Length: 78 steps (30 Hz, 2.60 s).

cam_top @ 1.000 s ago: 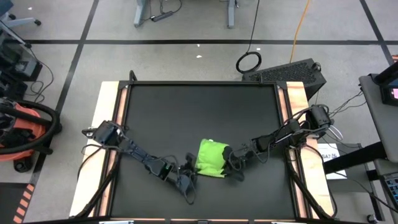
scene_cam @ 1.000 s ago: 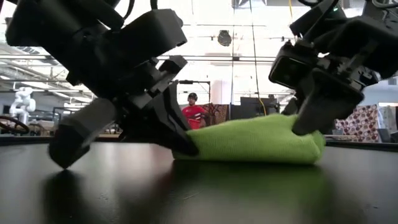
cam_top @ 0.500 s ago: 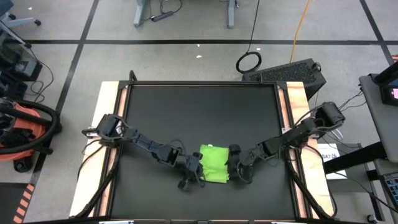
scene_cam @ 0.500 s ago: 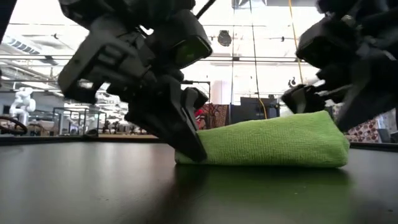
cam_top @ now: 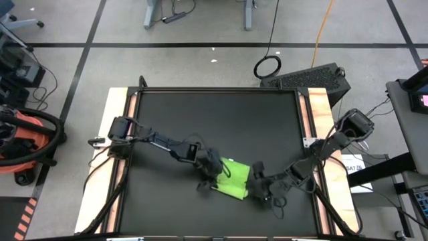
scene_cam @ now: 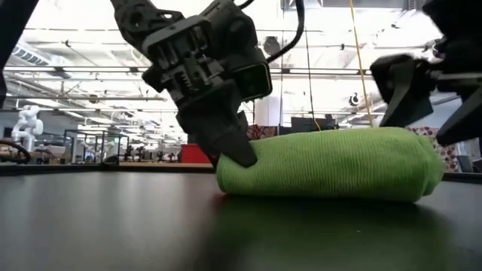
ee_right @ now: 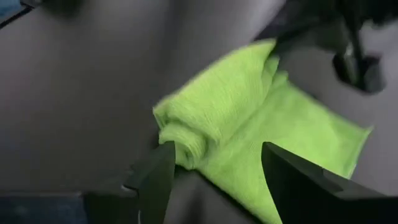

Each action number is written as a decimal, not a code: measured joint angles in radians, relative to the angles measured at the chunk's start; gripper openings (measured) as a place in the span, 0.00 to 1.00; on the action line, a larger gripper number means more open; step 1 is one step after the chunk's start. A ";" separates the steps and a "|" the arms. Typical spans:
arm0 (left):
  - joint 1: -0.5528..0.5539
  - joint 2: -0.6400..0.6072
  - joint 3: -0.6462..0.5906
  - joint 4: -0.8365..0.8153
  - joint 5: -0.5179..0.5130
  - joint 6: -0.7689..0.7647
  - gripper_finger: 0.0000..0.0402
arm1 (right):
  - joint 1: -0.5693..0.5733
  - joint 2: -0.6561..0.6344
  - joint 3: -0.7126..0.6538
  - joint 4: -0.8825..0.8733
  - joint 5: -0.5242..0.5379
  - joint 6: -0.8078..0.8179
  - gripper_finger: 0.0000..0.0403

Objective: Roll towel into tight, uniform cylinder
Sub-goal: Roll the green towel

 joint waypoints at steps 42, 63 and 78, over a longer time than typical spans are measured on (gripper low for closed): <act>0.072 -0.003 0.003 0.004 0.182 -0.156 0.05 | 0.084 0.344 0.154 -0.009 0.396 0.103 0.04; 0.026 -0.047 0.031 -0.061 0.058 -0.012 0.51 | -0.119 0.269 0.126 0.013 -0.087 0.013 0.02; -0.209 -0.212 0.051 -0.252 -0.561 0.402 0.65 | -0.326 0.209 0.050 0.143 -0.572 0.081 0.02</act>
